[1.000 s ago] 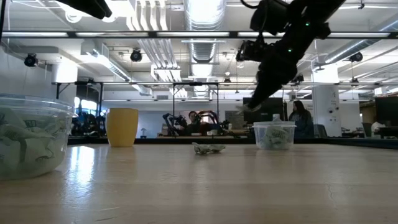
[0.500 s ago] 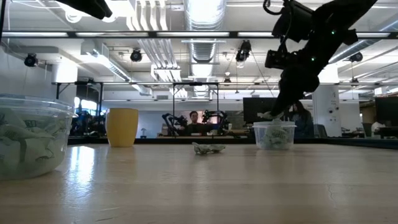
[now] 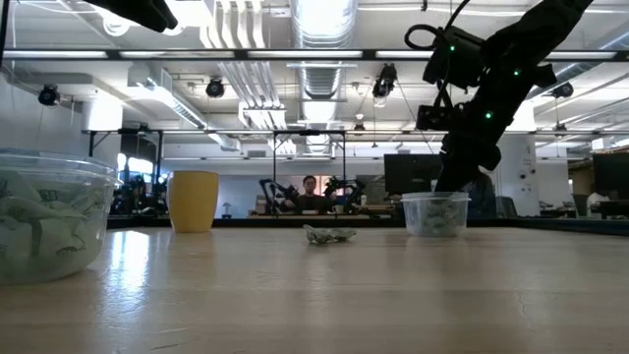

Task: Pick and place Stevia / Truvia into bins
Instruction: Put the green stevia packet into the top transparent container

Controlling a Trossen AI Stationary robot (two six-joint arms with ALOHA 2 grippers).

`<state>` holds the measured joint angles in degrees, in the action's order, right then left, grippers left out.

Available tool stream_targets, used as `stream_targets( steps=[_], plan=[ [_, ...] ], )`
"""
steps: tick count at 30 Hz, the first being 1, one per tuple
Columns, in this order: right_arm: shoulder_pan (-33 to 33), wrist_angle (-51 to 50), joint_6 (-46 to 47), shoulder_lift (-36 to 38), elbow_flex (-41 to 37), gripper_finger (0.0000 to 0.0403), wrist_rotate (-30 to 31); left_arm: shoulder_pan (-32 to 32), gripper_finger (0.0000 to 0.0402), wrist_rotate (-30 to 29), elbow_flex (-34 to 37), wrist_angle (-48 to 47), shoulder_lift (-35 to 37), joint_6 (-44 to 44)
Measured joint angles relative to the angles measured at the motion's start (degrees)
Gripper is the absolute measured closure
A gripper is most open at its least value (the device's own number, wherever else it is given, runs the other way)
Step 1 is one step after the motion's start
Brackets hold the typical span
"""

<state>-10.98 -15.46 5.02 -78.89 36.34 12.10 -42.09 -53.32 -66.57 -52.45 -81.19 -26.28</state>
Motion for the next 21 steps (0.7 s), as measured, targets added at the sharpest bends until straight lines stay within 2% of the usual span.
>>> stream_targets(
  steps=[8,21],
  plan=[
    [-0.06,0.27,0.60,0.33,0.00,0.0386,-0.06,0.01,0.0276,0.02,0.09,0.07,0.00,0.00],
    [-0.07,0.73,-0.13,0.46,1.16,0.0302,-0.02,0.02,0.0276,0.01,0.20,0.09,0.00,0.02]
  ],
)
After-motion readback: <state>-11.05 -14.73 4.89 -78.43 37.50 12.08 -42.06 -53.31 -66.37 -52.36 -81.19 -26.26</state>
